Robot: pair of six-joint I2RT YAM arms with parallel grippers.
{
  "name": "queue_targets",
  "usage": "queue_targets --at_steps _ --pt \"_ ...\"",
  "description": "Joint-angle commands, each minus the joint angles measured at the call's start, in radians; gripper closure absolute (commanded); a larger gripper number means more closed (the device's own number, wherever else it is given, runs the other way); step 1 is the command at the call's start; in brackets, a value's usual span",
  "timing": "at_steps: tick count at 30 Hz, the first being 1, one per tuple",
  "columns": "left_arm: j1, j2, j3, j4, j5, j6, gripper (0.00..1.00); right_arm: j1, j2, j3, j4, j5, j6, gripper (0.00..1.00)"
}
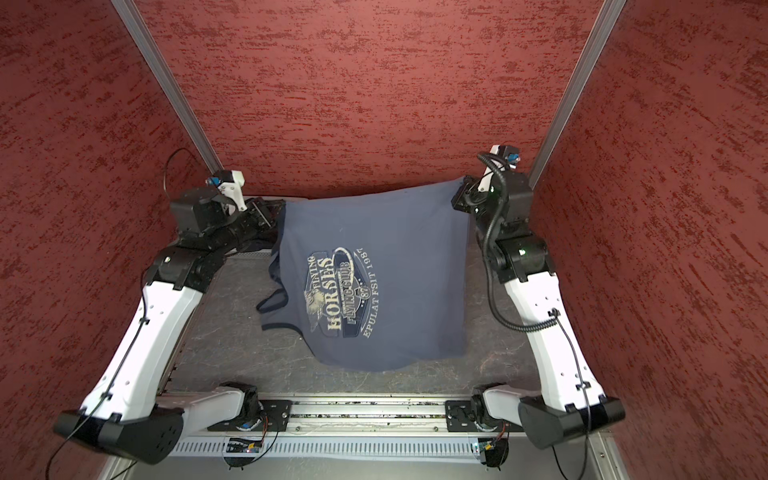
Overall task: Fold and stack the tank tops
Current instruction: 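Lift the tank top high with both grippers, stretching it between them, then swing the tank top toward the robot and lay it flat with both grippers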
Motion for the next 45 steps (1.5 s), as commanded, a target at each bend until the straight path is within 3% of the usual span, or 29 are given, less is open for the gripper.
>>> queue_targets --at_steps 1,5,9,12,15,21,25,27,33,37,45 --pt "-0.006 0.101 0.198 0.065 -0.027 0.057 1.0 -0.074 0.058 0.167 -0.005 -0.059 -0.005 1.0" --pt "-0.013 0.193 0.391 0.048 -0.008 0.093 1.0 -0.145 0.134 0.354 -0.052 -0.128 0.016 1.0" --pt "-0.033 0.168 0.392 0.1 0.004 0.127 1.0 -0.159 0.113 0.356 -0.044 -0.171 0.016 1.0" --pt "-0.07 0.093 0.259 0.174 0.009 0.168 1.0 -0.159 0.042 0.236 -0.015 -0.207 0.014 1.0" --pt "-0.112 -0.008 0.057 0.249 0.012 0.197 1.0 -0.16 -0.067 0.005 0.069 -0.227 0.025 1.0" --pt "-0.291 -0.226 -0.485 0.442 0.099 0.193 1.0 -0.159 -0.312 -0.535 0.164 -0.242 0.054 1.0" --pt "-0.459 -0.367 -0.817 0.472 -0.019 0.161 1.0 -0.16 -0.421 -0.849 0.182 -0.312 0.115 1.0" --pt "-0.494 -0.434 -0.931 0.43 -0.08 0.114 1.0 -0.159 -0.459 -0.958 0.161 -0.334 0.15 1.0" --pt "-0.54 -0.58 -1.131 0.251 -0.153 -0.075 1.0 -0.163 -0.522 -1.166 0.015 -0.249 0.283 1.0" --pt "-0.602 -0.609 -1.225 0.261 -0.153 -0.175 0.97 -0.173 -0.553 -1.261 -0.023 -0.235 0.38 1.0" --pt "-0.772 -0.557 -1.224 0.19 -0.291 -0.24 0.9 -0.185 -0.73 -1.337 -0.153 -0.175 0.513 1.0"
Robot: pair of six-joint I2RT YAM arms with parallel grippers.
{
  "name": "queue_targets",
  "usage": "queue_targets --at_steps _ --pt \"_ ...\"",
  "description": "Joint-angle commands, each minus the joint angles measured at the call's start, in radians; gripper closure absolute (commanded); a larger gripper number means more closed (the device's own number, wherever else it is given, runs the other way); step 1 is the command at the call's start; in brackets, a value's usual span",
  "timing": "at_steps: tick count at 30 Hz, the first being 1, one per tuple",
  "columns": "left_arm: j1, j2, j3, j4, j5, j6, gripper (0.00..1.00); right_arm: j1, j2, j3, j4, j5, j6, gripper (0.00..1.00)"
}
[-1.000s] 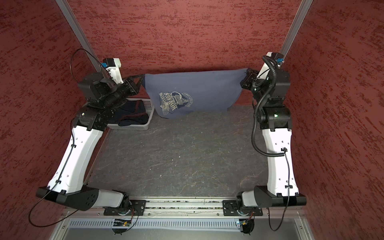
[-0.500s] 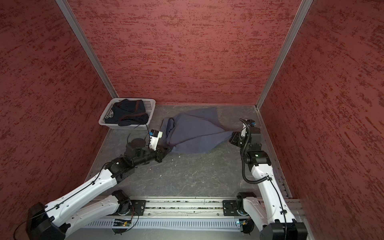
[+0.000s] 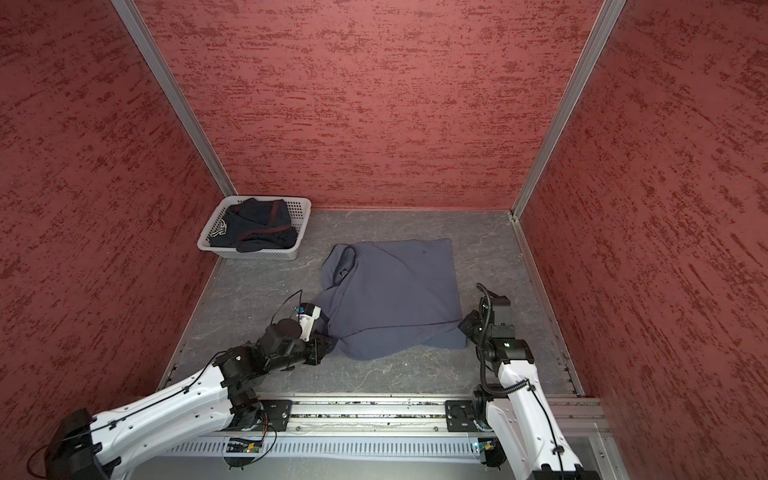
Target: Fold and stack the tank tops
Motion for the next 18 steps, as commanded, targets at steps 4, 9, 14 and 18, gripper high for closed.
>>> queue_targets --at_steps 4,9,14,18 --pt "-0.095 -0.029 0.018 -0.106 -0.146 -0.09 0.9 -0.007 -0.164 -0.017 -0.17 0.043 0.154 1.0" --pt "-0.157 -0.098 0.012 -0.22 -0.237 -0.169 0.93 -0.006 -0.282 -0.027 -0.304 0.026 0.224 1.0" --pt "-0.187 -0.199 -0.015 -0.273 -0.258 -0.239 0.95 -0.006 -0.361 -0.024 -0.418 0.041 0.25 0.96" --pt "-0.207 -0.247 -0.03 -0.334 -0.264 -0.282 0.83 -0.007 -0.399 -0.01 -0.474 0.052 0.251 0.72"
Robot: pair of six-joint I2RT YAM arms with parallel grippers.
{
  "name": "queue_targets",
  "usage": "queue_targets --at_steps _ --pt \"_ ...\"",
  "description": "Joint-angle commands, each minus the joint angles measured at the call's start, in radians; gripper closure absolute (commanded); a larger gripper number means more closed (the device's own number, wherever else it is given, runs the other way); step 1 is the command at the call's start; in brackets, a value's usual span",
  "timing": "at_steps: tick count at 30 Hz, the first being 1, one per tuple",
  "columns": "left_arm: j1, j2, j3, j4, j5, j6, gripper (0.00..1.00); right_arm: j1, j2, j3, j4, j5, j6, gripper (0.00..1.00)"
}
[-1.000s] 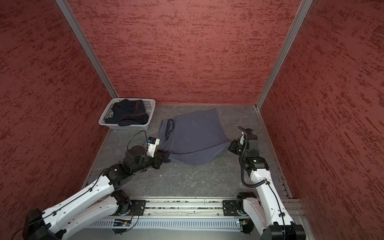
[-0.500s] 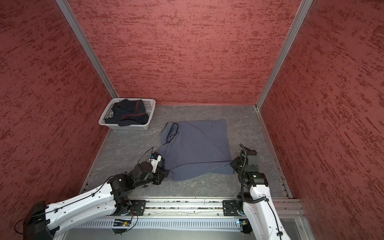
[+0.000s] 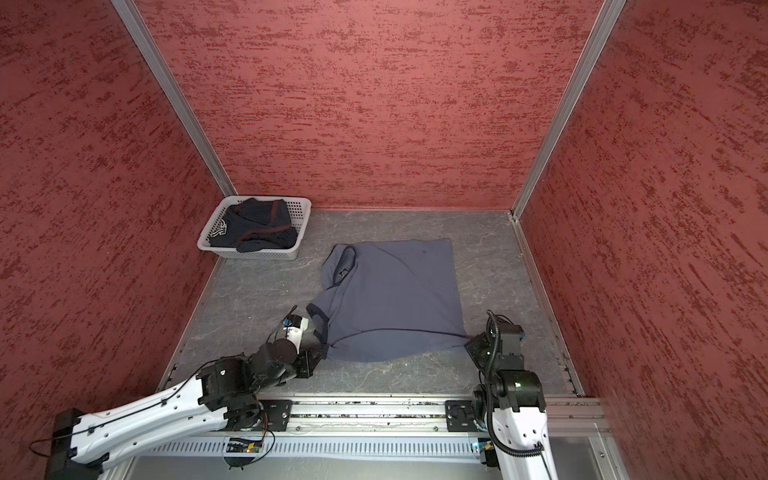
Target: Fold and stack the tank tops
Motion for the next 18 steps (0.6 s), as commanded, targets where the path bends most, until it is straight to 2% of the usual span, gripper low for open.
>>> queue_targets --at_steps 1,3,6,8,11,15,18 --pt "-0.022 -0.032 -0.018 -0.098 -0.037 -0.069 0.72 -0.005 -0.032 0.015 -0.095 0.037 0.039 0.62" --pt "-0.051 -0.056 0.002 -0.163 -0.083 -0.094 0.49 -0.004 -0.04 0.04 -0.102 0.052 0.045 0.46" --pt "-0.084 -0.094 0.06 -0.25 -0.191 -0.099 0.33 -0.004 -0.027 0.095 -0.101 0.11 0.031 0.29" --pt "-0.082 -0.103 0.105 -0.269 -0.25 -0.069 0.26 -0.005 -0.003 0.13 -0.077 0.142 0.008 0.26" --pt "-0.034 -0.042 0.163 -0.2 -0.259 0.028 0.25 -0.004 0.061 0.173 0.014 0.111 -0.062 0.26" --pt "0.083 0.176 0.237 -0.032 -0.116 0.119 0.25 0.006 0.233 0.172 0.194 -0.05 -0.138 0.27" --pt "0.118 0.374 0.292 0.1 -0.044 0.157 0.25 0.072 0.392 0.177 0.318 -0.07 -0.189 0.27"
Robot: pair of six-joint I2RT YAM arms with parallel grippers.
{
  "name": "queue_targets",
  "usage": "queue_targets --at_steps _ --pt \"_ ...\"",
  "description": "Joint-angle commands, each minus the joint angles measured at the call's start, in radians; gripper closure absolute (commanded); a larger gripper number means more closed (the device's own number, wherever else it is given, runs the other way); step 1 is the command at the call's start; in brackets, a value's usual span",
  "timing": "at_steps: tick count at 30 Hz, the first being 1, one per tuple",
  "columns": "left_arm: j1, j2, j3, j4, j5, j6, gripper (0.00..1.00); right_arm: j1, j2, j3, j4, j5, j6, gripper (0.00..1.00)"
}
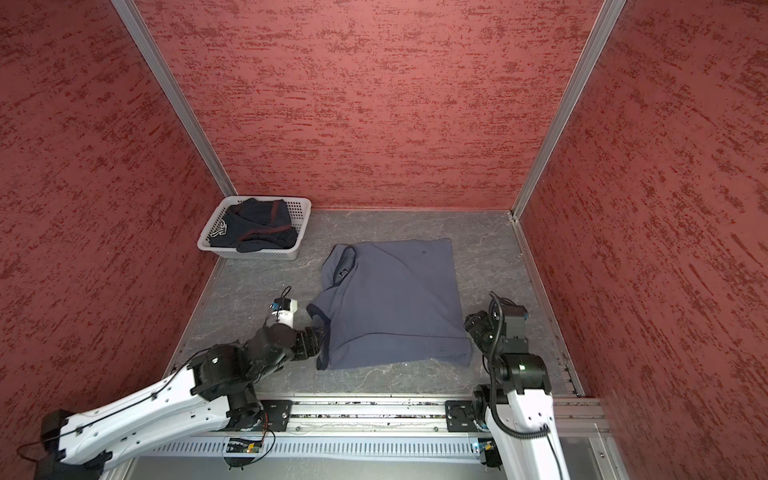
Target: Fold and stack the tank tops
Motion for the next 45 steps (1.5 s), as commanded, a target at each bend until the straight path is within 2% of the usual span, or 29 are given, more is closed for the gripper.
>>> queue_targets --at_steps 1,4,7,14,21,28,30,33,35,37,41,45 --pt "0.025 0.185 0.058 0.187 0.099 0.095 0.25 0.078 0.152 0.02 0.196 -0.049 -0.082 0.27" --pt "0.052 0.383 0.149 0.208 0.138 0.105 0.25 0.173 0.32 0.049 0.3 -0.018 -0.11 0.27" --pt "0.079 0.525 0.201 0.217 0.178 0.096 0.24 0.221 0.483 0.074 0.381 -0.016 -0.131 0.26" --pt "0.097 0.697 0.214 0.289 0.282 0.075 0.23 0.268 0.786 0.148 0.435 -0.053 -0.188 0.26" --pt "0.07 0.82 0.234 0.337 0.332 0.049 0.22 0.255 0.905 0.153 0.44 0.002 -0.217 0.25" --pt "0.026 0.935 0.337 0.371 0.373 0.07 0.19 0.091 0.921 0.11 0.439 0.018 -0.208 0.24" --pt "0.023 0.932 0.374 0.361 0.376 0.084 0.19 0.027 0.909 0.094 0.434 0.024 -0.203 0.23" --pt "0.032 0.847 0.39 0.29 0.284 0.081 0.2 -0.075 0.869 0.07 0.43 0.019 -0.203 0.22" --pt "0.062 0.755 0.355 0.25 0.221 0.051 0.24 -0.144 0.843 0.057 0.429 0.027 -0.207 0.22" --pt "0.128 0.669 0.311 0.179 0.168 0.006 0.25 -0.19 0.813 0.054 0.43 0.019 -0.219 0.21" --pt "0.292 0.569 0.233 0.11 0.185 -0.001 0.25 -0.202 0.8 0.065 0.425 0.002 -0.231 0.21" --pt "0.356 0.585 0.244 0.058 0.156 0.047 0.24 -0.202 0.781 0.048 0.439 -0.021 -0.226 0.21"
